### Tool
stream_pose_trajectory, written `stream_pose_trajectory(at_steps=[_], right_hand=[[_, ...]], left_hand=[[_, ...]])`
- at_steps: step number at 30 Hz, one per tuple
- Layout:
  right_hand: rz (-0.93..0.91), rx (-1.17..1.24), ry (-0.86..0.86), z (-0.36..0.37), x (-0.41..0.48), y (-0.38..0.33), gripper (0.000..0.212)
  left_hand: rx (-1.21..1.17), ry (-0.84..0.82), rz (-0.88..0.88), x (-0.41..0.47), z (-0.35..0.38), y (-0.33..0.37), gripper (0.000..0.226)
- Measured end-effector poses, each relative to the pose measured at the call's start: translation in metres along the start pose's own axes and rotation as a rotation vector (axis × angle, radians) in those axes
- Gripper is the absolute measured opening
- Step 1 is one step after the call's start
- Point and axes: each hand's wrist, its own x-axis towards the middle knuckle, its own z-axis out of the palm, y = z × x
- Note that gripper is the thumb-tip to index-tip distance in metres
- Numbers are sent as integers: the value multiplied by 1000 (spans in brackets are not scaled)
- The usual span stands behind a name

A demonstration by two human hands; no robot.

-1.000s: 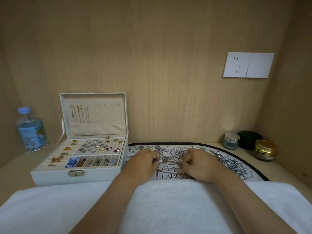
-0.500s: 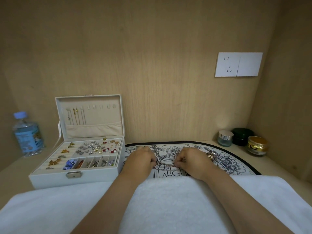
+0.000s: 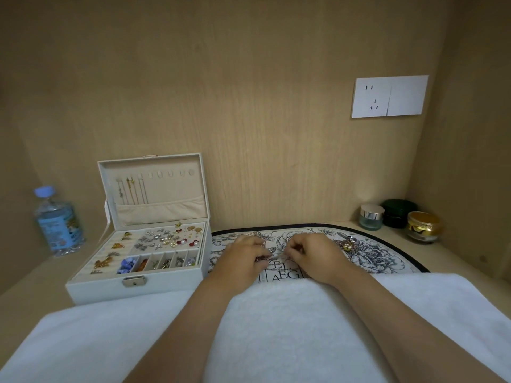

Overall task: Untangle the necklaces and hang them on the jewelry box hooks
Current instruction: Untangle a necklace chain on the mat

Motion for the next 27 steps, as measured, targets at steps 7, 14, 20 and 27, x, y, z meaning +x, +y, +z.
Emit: stream_pose_trajectory(at_steps=[7,14,20,27], right_hand=[[168,535,-13,5,2,-13,34],[284,981,-50,0,2,-21,40],[267,1230,-156,-15,0,-15,33],[173,-162,-22,-27,-9,-5,47]], left_hand=[[-469,97,-204,-6,-11,11,10],[-998,175,-477,-1,-24,19,24],[-1117,108,-507,-4,-28,21,22],[-1049,52,-468,-9,-33,20,14]])
